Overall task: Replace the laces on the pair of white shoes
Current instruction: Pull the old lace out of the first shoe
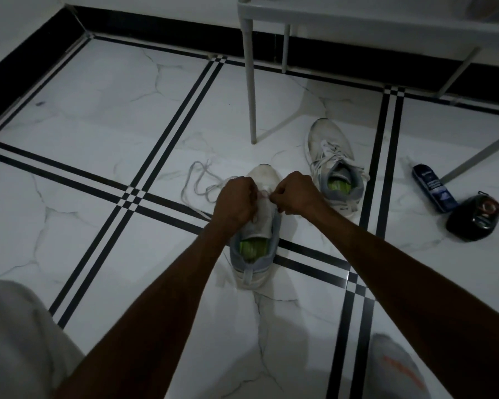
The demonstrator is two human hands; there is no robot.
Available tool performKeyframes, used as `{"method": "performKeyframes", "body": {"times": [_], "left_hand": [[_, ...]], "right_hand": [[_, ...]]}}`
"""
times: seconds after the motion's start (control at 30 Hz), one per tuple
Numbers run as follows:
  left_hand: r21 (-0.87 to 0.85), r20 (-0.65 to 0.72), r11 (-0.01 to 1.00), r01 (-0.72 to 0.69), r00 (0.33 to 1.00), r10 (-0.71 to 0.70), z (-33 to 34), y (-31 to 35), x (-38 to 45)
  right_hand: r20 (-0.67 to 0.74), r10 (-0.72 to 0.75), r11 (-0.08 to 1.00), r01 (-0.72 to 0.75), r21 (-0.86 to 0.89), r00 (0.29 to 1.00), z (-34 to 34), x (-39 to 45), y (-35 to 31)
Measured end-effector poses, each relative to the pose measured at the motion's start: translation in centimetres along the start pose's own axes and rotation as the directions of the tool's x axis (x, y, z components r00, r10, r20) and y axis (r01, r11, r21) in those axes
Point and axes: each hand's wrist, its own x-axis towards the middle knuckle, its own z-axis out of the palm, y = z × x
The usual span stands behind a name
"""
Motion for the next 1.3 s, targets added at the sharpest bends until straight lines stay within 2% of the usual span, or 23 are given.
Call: {"method": "performKeyframes", "body": {"times": [0.13,0.27,0.37,0.47,0.53,0.6,0.73,0.83,0.93,1.0,1.03,1.07,1.1,1.13,1.17,1.2,1.23,1.27,1.3], "left_hand": [[-0.237,-0.056,0.962,0.137,0.986,-0.154,-0.5,-0.1,0.4],[-0.399,-0.03,0.889,0.226,0.965,-0.259,-1.0,-1.4,0.8],[-0.289,-0.184,0.947,0.141,0.963,-0.199,-1.4,-1.6,0.1],[-0.159,-0.376,0.979,0.131,0.908,-0.183,-1.5,-1.0,-1.9],[-0.056,-0.308,0.98,0.19,0.93,-0.198,-1.1,-0.7,-3.1],[-0.029,-0.195,0.975,0.222,0.955,-0.223,-0.6,-0.2,-4.1],[-0.154,-0.214,0.983,0.096,0.968,-0.128,0.0,0.1,-4.7],[-0.166,-0.193,0.986,0.002,0.981,-0.034,-0.1,0.3,-4.8],[-0.13,-0.208,0.991,0.039,0.976,-0.066,-0.1,-0.2,-4.6],[-0.112,-0.225,0.994,0.019,0.973,-0.044,0.0,-1.0,-4.5],[-0.108,-0.23,0.994,0.015,0.972,-0.039,0.0,-1.2,-4.5],[-0.106,-0.233,0.994,0.021,0.971,-0.045,0.0,-1.3,-4.5],[-0.111,-0.236,0.993,0.028,0.97,-0.053,0.0,-1.4,-4.4],[-0.123,-0.237,0.992,0.04,0.969,-0.068,0.1,-1.4,-4.4],[-0.134,-0.233,0.99,0.054,0.969,-0.084,0.1,-1.3,-4.3],[-0.139,-0.227,0.988,0.074,0.968,-0.105,0.2,-1.1,-4.2],[-0.141,-0.221,0.986,0.093,0.968,-0.123,0.2,-1.0,-4.2],[-0.151,-0.218,0.983,0.1,0.967,-0.132,0.1,-0.9,-4.0],[-0.161,-0.216,0.982,0.099,0.967,-0.133,0.0,-0.8,-3.9]], "right_hand": [[-0.025,0.001,0.999,0.0,0.039,1.0,0.0,0.0,-0.8],[0.023,0.048,0.999,-0.048,-0.013,0.999,-0.1,0.2,-0.8],[0.004,0.027,0.999,-0.027,-0.042,1.0,-0.1,-0.1,-0.8],[-0.053,-0.149,0.981,0.141,-0.131,0.987,0.2,-0.3,-1.6],[-0.029,-0.271,0.956,0.265,-0.126,0.962,0.6,-0.2,-2.3],[0.043,-0.322,0.934,0.325,-0.149,0.946,1.0,0.1,-2.9],[0.127,-0.305,0.926,0.325,-0.191,0.944,1.7,0.6,-3.3],[0.1,-0.328,0.906,0.343,-0.249,0.939,1.8,0.3,-3.2],[-0.009,-0.301,0.945,0.297,-0.134,0.954,1.2,0.4,-2.9],[-0.189,-0.142,0.987,0.152,0.041,0.972,-0.7,1.3,-2.3],[-0.316,-0.013,0.988,0.061,0.141,0.949,-2.1,2.2,-1.6],[-0.449,0.122,0.971,-0.012,0.239,0.885,-3.9,2.9,-0.9],[-0.571,0.201,0.95,-0.017,0.311,0.796,-5.6,3.3,-0.2],[-0.678,0.209,0.94,0.046,0.337,0.705,-6.9,3.6,0.2],[-0.739,0.158,0.94,0.13,0.316,0.654,-7.5,3.6,0.3],[-0.741,0.072,0.943,0.197,0.269,0.668,-7.6,3.3,-0.2],[-0.67,-0.034,0.948,0.236,0.213,0.742,-6.7,2.8,-0.9],[-0.521,-0.135,0.959,0.244,0.146,0.843,-5.3,2.3,-1.6],[-0.345,-0.229,0.962,0.265,0.062,0.91,-3.5,1.8,-2.1]]}}
